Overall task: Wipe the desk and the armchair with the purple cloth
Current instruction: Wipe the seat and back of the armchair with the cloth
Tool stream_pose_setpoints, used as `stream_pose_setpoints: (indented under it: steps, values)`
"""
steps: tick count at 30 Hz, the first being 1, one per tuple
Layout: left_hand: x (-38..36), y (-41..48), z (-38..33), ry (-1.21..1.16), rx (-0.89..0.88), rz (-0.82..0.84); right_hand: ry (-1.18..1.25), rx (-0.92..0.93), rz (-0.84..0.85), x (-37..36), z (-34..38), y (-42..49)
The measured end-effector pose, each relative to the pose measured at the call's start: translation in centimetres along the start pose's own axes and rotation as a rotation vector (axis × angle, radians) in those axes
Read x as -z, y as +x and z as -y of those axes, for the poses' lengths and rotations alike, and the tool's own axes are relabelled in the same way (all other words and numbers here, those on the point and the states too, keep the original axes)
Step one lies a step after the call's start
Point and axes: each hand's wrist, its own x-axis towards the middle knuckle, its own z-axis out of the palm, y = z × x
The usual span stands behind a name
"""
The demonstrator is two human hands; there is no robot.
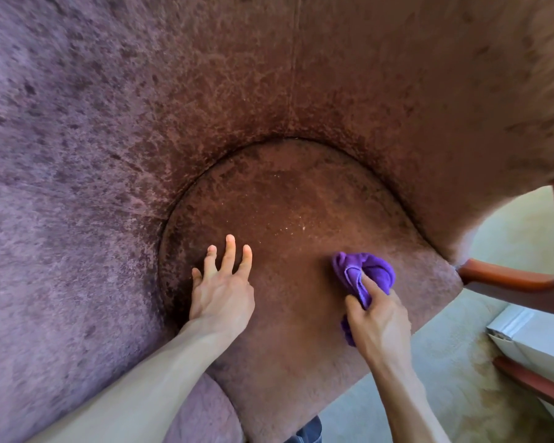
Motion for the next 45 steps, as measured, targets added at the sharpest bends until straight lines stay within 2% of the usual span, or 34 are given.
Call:
stream_pose_setpoints:
  steps: [2,3,5,6,8,9,10,13,15,16,19,21,23,24,26,28,29,32,35,37,39,40,41,43,45]
  values:
    - [0.0,-0.1,-0.1,0.012,-0.001,0.001,0.040,-0.023,0.004,-1.1,0.2,-0.9]
    - [0.0,-0.1,-0.1,0.016,0.000,-0.005,0.032,-0.009,0.079,-1.9,0.4,-1.4]
    - [-0.1,-0.2,-0.1,0.020,0.001,-0.014,0.194,-0.039,0.216,-2.9,1.1,-2.3]
    - [-0.1,-0.1,0.0,0.018,0.003,-0.015,0.293,-0.067,0.201,-3.1,1.3,-2.4]
    - [0.0,-0.1,0.0,0.006,0.005,-0.011,0.362,-0.101,0.037,-3.6,1.0,-2.1]
    - [-0.1,-0.1,0.0,0.005,0.004,-0.014,0.334,-0.115,-0.009,-4.0,1.0,-2.0]
    - [-0.1,-0.2,0.0,0.014,0.004,-0.020,0.288,-0.103,0.019,-4.5,1.6,-2.1]
    - [0.0,-0.2,-0.1,0.014,0.013,-0.028,0.172,0.083,0.218,-5.7,3.9,-3.0]
    - [0.1,-0.1,0.2,-0.024,0.021,-0.028,0.132,0.214,0.254,-5.9,4.8,-3.6]
    - [0.1,-0.1,0.2,-0.032,0.021,-0.028,0.122,0.223,0.208,-6.0,4.7,-3.6]
    - [0.3,-0.2,0.2,-0.015,0.007,-0.037,0.162,0.038,-0.002,-6.4,5.1,-3.3]
    - [0.3,-0.1,0.1,-0.016,0.011,-0.024,0.092,0.048,0.084,-7.2,5.7,-3.1]
    - [0.3,-0.1,0.0,-0.044,0.020,-0.006,0.101,0.161,0.244,-7.3,6.3,-3.3]
    - [0.4,0.0,0.0,-0.062,0.027,0.000,0.120,0.199,0.265,-7.0,6.4,-3.3]
    - [0.5,0.0,0.1,-0.071,0.029,-0.005,0.152,0.208,0.130,-6.2,6.8,-2.5]
    - [0.5,-0.1,0.0,-0.052,0.019,-0.018,0.179,0.143,-0.068,-5.7,7.8,-1.1]
    - [0.6,-0.1,-0.1,-0.042,0.017,-0.016,0.148,0.109,-0.109,-5.6,8.8,-0.3]
    - [0.8,0.1,0.0,-0.061,0.016,-0.003,-0.109,0.133,0.005,-6.2,11.5,1.4]
    - [1.0,-0.1,0.4,-0.138,0.013,-0.057,-0.184,0.260,0.198,-5.6,11.4,1.1]
    - [1.3,-0.5,0.5,-0.251,0.037,-0.107,-0.144,0.264,0.098,-4.8,10.5,1.0]
    - [1.4,-1.1,0.2,-0.363,0.066,-0.172,-0.038,0.145,-0.100,-4.5,10.2,1.0]
    - [1.5,-1.4,0.1,-0.399,0.084,-0.212,-0.029,0.087,-0.112,-4.6,10.4,0.9]
    - [1.4,-1.7,-0.1,-0.419,0.116,-0.257,-0.071,0.071,-0.053,-5.1,10.7,0.8]
    - [0.7,-2.5,-0.3,-0.433,0.256,-0.308,-0.201,0.159,0.132,-6.1,11.1,0.0]
    - [0.2,-3.5,-0.4,-0.487,0.431,-0.264,-0.264,0.261,0.252,-6.0,11.3,-0.7]
